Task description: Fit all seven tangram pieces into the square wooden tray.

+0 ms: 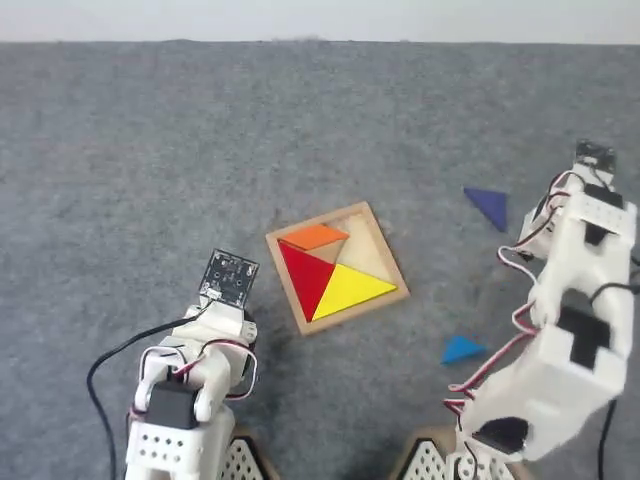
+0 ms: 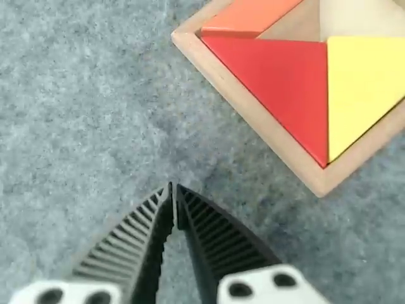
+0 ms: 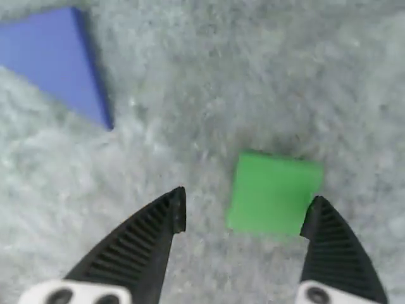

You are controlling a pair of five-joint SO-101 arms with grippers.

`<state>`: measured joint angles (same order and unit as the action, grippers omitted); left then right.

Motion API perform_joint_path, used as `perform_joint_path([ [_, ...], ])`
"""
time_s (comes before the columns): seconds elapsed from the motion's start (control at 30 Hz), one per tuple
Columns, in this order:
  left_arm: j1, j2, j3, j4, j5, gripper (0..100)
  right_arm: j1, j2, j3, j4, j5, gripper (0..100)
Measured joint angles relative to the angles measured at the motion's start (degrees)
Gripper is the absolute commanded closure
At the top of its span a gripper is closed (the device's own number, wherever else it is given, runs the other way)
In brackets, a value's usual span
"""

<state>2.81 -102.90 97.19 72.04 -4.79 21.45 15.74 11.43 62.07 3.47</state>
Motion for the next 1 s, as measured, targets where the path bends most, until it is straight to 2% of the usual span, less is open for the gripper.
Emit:
perform_joint_path([
  [0.37, 0.0, 0.0, 0.0, 0.0, 0.0, 99, 0.88, 10.11, -7.56, 0.09, 0.0, 65.3],
  [0.57, 0.0, 0.0, 0.0, 0.0, 0.0, 99, 0.97, 11.16, -8.62, 1.23, 0.0, 79.4],
  [1.0, 0.0, 0.0, 0.0, 0.0, 0.0, 99, 1.49, 10.02, -9.49, 4.48, 0.09, 80.1],
])
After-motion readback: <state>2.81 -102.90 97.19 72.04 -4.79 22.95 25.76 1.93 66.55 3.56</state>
